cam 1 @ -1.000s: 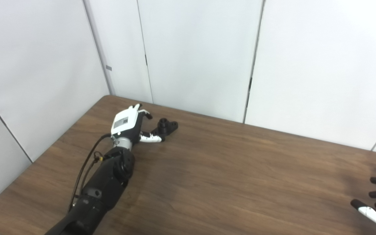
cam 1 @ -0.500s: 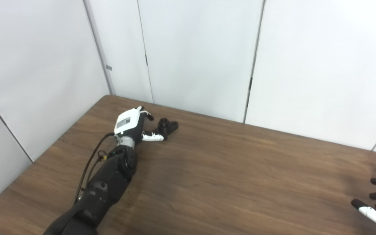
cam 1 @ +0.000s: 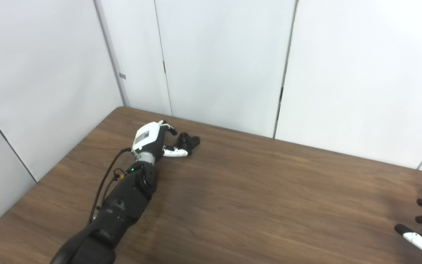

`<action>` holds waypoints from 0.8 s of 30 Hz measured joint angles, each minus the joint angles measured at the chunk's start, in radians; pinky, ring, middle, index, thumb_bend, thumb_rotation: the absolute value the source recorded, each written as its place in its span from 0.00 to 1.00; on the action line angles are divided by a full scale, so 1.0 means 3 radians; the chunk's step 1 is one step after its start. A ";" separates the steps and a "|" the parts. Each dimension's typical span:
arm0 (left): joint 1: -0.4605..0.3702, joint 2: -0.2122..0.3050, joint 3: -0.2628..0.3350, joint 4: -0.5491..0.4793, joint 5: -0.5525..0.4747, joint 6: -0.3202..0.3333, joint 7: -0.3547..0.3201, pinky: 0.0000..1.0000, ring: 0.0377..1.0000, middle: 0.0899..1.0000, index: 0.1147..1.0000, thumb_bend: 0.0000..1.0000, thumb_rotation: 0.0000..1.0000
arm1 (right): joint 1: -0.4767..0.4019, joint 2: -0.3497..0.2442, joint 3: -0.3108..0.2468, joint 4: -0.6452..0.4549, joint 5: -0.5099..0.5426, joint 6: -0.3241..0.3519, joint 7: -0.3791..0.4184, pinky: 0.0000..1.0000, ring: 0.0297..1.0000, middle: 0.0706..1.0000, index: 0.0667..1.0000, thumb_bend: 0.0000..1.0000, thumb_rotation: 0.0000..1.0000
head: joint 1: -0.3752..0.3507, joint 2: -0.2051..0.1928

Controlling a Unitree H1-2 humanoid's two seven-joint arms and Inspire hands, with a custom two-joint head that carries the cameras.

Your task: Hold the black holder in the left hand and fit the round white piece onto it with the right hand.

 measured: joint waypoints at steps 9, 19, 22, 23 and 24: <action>-0.0011 -0.0057 0.0004 0.0013 -0.0140 -0.0116 0.0014 0.87 0.91 0.82 0.42 0.55 0.08 | 0.0020 -0.0002 -0.0001 -0.0034 -0.0002 0.0061 0.0003 0.44 0.55 0.68 0.77 0.54 0.07 | -0.0010 0.0046; -0.0022 -0.0058 -0.0035 0.0061 -0.0138 -0.0130 0.0037 0.89 0.89 0.78 0.41 0.52 0.08 | 0.0021 -0.0030 -0.0034 -0.0079 0.0032 0.0089 0.0035 0.44 0.55 0.68 0.78 0.54 0.07 | 0.0005 0.0072; -0.0020 -0.0057 -0.0045 0.0045 -0.0131 -0.0114 0.0036 0.87 0.89 0.77 0.41 0.52 0.07 | 0.0021 -0.0032 -0.0035 -0.0078 0.0044 0.0089 0.0045 0.45 0.55 0.68 0.78 0.54 0.08 | 0.0000 0.0077; -0.0019 -0.0056 -0.0049 0.0036 -0.0130 -0.0108 0.0032 0.86 0.89 0.77 0.41 0.52 0.07 | 0.0021 -0.0034 -0.0035 -0.0078 0.0047 0.0089 0.0047 0.45 0.55 0.69 0.78 0.54 0.07 | 0.0000 0.0082; -0.0015 -0.0055 -0.0054 0.0022 -0.0129 -0.0100 0.0024 0.86 0.89 0.78 0.41 0.52 0.08 | 0.0021 -0.0036 -0.0036 -0.0077 0.0055 0.0088 0.0050 0.45 0.55 0.69 0.78 0.54 0.07 | 0.0000 0.0082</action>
